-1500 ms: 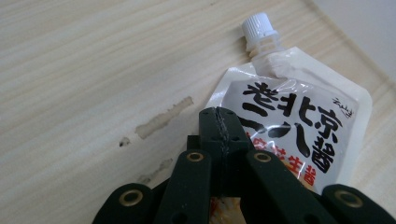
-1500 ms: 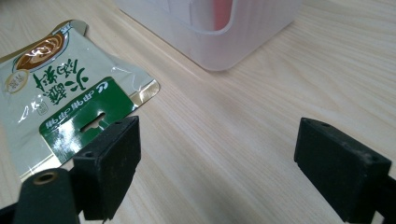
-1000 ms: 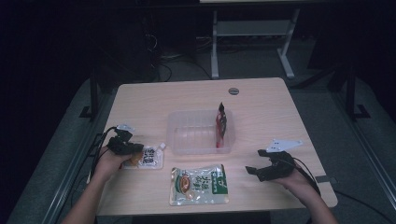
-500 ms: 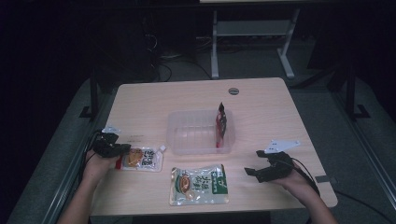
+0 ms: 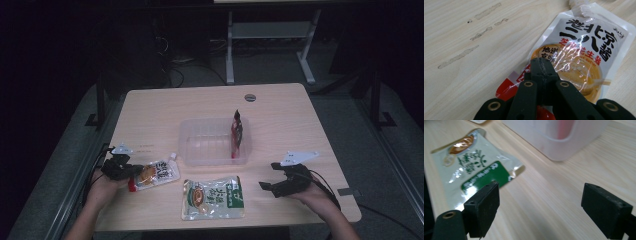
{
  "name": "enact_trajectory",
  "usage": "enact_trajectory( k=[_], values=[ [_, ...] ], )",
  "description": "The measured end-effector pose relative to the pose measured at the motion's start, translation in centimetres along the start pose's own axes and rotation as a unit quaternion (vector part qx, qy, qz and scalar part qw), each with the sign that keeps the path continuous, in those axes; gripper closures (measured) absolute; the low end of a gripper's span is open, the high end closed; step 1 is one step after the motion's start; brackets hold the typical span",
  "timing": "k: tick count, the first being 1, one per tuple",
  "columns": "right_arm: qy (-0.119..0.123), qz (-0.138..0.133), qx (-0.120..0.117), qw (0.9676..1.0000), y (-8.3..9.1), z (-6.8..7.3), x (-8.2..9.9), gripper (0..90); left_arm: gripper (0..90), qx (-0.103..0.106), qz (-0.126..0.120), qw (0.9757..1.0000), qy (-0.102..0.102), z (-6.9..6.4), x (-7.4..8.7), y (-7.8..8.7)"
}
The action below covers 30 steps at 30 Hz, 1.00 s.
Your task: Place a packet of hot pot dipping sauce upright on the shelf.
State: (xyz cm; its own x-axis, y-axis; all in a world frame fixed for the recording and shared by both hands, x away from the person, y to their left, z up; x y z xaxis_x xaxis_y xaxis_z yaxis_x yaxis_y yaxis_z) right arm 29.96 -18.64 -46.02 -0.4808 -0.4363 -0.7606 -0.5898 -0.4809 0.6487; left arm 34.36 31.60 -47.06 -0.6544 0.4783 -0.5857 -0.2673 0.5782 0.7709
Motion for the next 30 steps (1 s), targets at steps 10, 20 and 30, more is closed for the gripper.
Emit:
enact_trajectory(
  k=[10, 20, 30],
  values=[
    [0.001, 0.004, -0.043, 0.999, -0.2, 2.4, -1.5, 15.3, 90.0, -0.001, 0.006, 0.9996, -0.028, -0.2, -1.0, -1.0],
    [0.04, 0.012, -0.105, 0.9936, -2.9, 6.9, -3.7, 15.7, 90.0, 0.037, 0.01, 0.9974, -0.061, -1.2, -1.5, -1.7],
    [0.071, 0.016, -0.149, 0.9863, -5.7, 11.9, -6.3, 16.1, 90.0, 0.065, 0.026, 0.9948, -0.075, -2.7, -1.1, -2.0]
  ],
)
Point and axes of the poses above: each handheld gripper's, and its own axes: y roughly backward along the jaws, x roughly out of its underside, z roughly to its left, the point moved 3 cm from there along -y, roughly forward along the jaws, and after that the axes turned 15 degrees about x, right-handed, at the moved point
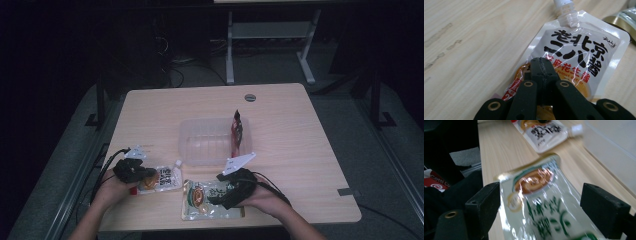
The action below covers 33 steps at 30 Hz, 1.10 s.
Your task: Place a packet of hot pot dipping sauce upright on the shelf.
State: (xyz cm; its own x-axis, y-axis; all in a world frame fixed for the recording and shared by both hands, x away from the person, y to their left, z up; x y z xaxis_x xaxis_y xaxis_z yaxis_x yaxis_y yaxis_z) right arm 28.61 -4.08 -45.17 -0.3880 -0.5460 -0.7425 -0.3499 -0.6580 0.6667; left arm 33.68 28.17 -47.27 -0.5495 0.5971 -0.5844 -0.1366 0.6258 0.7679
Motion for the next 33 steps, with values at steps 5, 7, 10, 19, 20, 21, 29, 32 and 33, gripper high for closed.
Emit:
enact_trajectory(
  k=[5, 7, 10, 19, 20, 21, 29, 32, 33],
  values=[
    [0.007, 0.006, -0.017, 0.9998, -2.3, 1.2, -1.7, 18.8, 90.0, 0.014, 0.008, 0.9999, -0.004, -0.4, 0.1, 0.0],
    [0.008, 0.012, -0.021, 0.9997, -3.4, 1.5, -2.3, 20.3, 90.0, 0.021, 0.012, 0.9997, -0.003, -0.6, 0.2, 0.0],
    [0.011, 0.021, -0.023, 0.9994, -5.0, 1.7, -3.3, 21.9, 90.0, 0.026, 0.013, 0.9996, -0.001, -1.1, 0.5, 0.1],
    [0.006, 0.02, -0.037, 0.9991, -7.8, 2.9, -5.4, 23.5, 89.9, 0.006, -0.002, 0.9999, 0.008, -2.5, 2.3, 1.8],
    [0.006, 0.024, -0.037, 0.999, -7.9, 3.0, -5.5, 23.9, 89.9, -0.003, -0.004, 0.9999, 0.01, -2.6, 2.6, 2.1],
    [0.01, 0.024, -0.036, 0.999, -8.1, 3.0, -5.5, 24.1, 89.9, -0.013, -0.004, 0.9999, 0.01, -2.6, 2.9, 2.5],
    [0.006, 0.028, -0.035, 0.999, -8.3, 2.8, -5.3, 24.1, 90.0, -0.032, -0.002, 0.9983, 0.05, -2.6, 4.6, 3.3],
    [0.004, 0.032, -0.036, 0.9988, -8.4, 2.7, -5.3, 24.4, 90.0, -0.036, 0.007, 0.9976, 0.059, -2.9, 4.9, 3.2],
    [-0.001, 0.033, -0.037, 0.9988, -8.4, 2.7, -5.4, 24.4, 90.0, -0.034, 0.004, 0.9974, 0.063, -3.0, 5.1, 3.2]
  ],
)
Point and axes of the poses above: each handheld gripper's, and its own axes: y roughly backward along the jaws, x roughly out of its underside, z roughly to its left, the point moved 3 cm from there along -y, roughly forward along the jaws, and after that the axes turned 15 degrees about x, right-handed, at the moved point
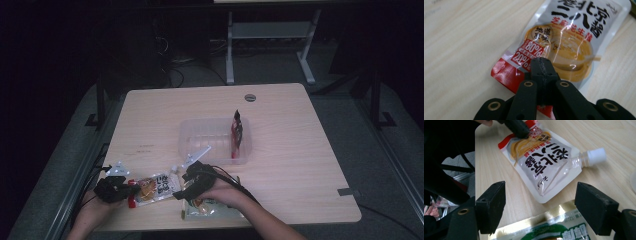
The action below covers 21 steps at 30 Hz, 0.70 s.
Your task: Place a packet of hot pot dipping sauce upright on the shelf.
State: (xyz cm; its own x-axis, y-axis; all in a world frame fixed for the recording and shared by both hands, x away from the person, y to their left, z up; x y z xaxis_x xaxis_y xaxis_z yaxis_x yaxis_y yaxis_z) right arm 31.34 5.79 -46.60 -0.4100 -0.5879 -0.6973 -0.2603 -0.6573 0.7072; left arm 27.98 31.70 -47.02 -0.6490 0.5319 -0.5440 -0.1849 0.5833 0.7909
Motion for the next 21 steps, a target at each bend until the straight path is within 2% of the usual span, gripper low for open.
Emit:
enact_trajectory(
  k=[2, 5, 6, 8, 14, 18, 21],
  values=[
    [0.0, 0.0, 0.0, 1.0, -0.3, 0.0, -0.1, 25.2, 90.0, 0.008, 0.003, 0.9999, 0.008, 0.2, 0.2, 0.1],
    [-0.003, 0.006, 0.001, 1.0, -1.0, -0.2, -0.5, 25.3, 90.0, 0.014, 0.008, 0.9999, 0.007, 0.3, 0.2, 0.0],
    [-0.011, 0.008, 0.001, 0.9999, -1.3, -0.2, -0.6, 25.4, 90.0, 0.013, 0.008, 0.9999, 0.007, 0.3, 0.2, 0.0],
    [-0.008, 0.008, 0.003, 0.9999, -1.6, -0.4, -0.8, 26.0, 90.0, 0.013, 0.008, 0.9999, 0.007, 0.3, 0.2, 0.0],
    [-0.025, 0.025, 0.009, 0.9993, -2.8, -1.0, -1.0, 29.0, 90.0, 0.009, 0.012, 0.9999, 0.005, 0.2, 0.1, -0.1],
    [-0.02, 0.032, 0.005, 0.9993, -3.1, -1.2, -1.5, 41.0, 90.0, 0.008, 0.013, 0.9999, 0.006, 0.2, 0.1, -0.1],
    [-0.014, 0.046, 0.008, 0.9988, -3.5, -1.3, -1.8, 39.0, 90.0, 0.013, 0.012, 0.9998, 0.014, 0.2, 0.1, 0.0]
  ],
)
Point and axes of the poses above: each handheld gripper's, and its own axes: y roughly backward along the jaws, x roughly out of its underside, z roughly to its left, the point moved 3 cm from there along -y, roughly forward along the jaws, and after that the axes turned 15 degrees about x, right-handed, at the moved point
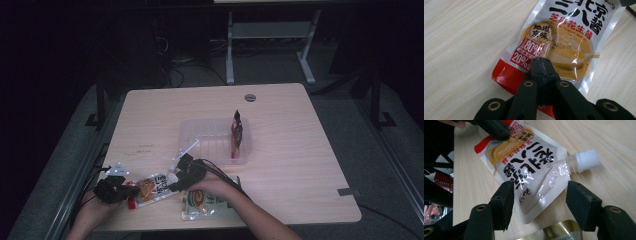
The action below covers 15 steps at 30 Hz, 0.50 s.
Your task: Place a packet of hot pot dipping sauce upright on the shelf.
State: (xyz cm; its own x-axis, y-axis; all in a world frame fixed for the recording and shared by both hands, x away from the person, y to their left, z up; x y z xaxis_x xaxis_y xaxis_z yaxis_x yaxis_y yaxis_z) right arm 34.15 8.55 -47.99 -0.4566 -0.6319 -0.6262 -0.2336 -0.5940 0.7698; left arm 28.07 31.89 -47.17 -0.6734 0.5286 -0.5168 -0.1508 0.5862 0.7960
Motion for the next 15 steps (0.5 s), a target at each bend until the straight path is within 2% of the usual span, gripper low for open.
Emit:
enact_trajectory(
  k=[3, 5, 10, 15],
  values=[
    [-0.006, 0.007, 0.0, 1.0, -0.32, -0.35, -0.04, 38.5, 90.0, 0.0, -0.003, 1.0, 0.001, 0.03, 0.03, 0.0],
    [-0.019, 0.012, -0.01, 0.9997, -0.45, -0.26, 0.02, 38.7, 90.0, 0.001, -0.003, 1.0, 0.002, 0.07, 0.03, 0.02],
    [-0.013, 0.016, -0.03, 0.9993, -0.76, 0.11, -0.2, 41.0, 90.0, 0.004, -0.006, 0.9999, 0.007, 0.1, 0.04, 0.01],
    [-0.008, 0.017, -0.037, 0.9992, -1.08, 0.29, -0.41, 56.1, 90.0, 0.007, -0.009, 0.9999, 0.008, 0.18, 0.06, 0.0]
  ],
)
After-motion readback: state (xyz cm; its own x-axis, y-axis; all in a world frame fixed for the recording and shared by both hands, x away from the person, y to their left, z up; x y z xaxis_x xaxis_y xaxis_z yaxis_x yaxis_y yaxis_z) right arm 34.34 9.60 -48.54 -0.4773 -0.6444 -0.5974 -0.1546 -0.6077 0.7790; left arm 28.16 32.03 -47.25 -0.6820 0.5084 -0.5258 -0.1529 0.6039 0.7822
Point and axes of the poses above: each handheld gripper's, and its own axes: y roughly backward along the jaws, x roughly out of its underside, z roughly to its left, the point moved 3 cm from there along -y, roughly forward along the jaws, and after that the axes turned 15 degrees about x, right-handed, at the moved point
